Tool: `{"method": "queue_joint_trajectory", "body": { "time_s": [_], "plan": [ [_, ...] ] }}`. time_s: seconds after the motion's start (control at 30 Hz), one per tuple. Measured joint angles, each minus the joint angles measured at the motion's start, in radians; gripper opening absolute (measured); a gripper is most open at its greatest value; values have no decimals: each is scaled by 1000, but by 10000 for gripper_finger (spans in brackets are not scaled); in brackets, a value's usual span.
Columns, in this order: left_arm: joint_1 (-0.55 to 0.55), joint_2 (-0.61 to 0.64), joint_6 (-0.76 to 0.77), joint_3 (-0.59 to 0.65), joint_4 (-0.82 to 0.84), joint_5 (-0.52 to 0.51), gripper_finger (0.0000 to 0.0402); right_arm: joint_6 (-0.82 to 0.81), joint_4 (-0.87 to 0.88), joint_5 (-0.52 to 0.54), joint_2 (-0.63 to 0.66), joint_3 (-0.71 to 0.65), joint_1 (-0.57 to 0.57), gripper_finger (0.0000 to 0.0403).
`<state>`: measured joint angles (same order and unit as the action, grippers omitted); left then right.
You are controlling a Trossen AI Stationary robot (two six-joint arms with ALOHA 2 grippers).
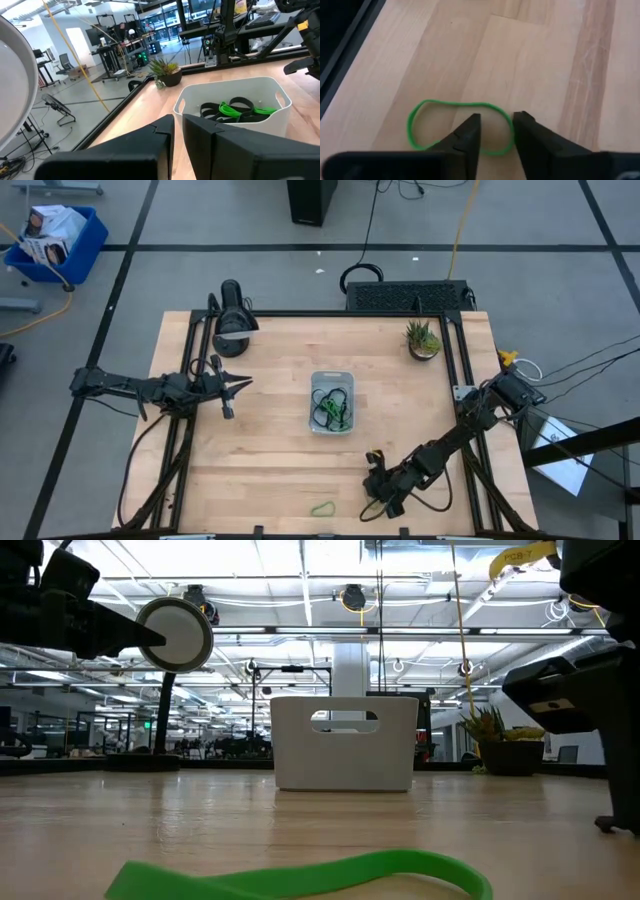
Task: Pick and place rubber bands into bin
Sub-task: Put the green rubber band into the gray bin
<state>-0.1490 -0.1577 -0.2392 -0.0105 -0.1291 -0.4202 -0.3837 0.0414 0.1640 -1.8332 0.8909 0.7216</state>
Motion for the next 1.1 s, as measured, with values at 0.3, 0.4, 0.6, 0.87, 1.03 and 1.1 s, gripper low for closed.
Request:
{"method": "queue_joint_trajectory", "body": {
  "time_s": [0.3,0.4,0.6,0.87,1.03,1.1],
  "plan": [
    [0,0,8,0,0,0,47,2,-17,-8,3,-1,-6,7],
    [0,0,9,0,0,0,47,0,-21,0,35,-2,-21,7],
    [0,0,9,0,0,0,47,83,-1,95,179,-6,-49,2],
    [0,0,9,0,1,0,47,243,-13,195,369,-5,-83,1],
    [0,0,9,0,2,0,47,412,-8,194,456,-17,-139,1],
    [0,0,9,0,5,0,47,455,-13,188,507,-47,-172,1]
  ]
}}
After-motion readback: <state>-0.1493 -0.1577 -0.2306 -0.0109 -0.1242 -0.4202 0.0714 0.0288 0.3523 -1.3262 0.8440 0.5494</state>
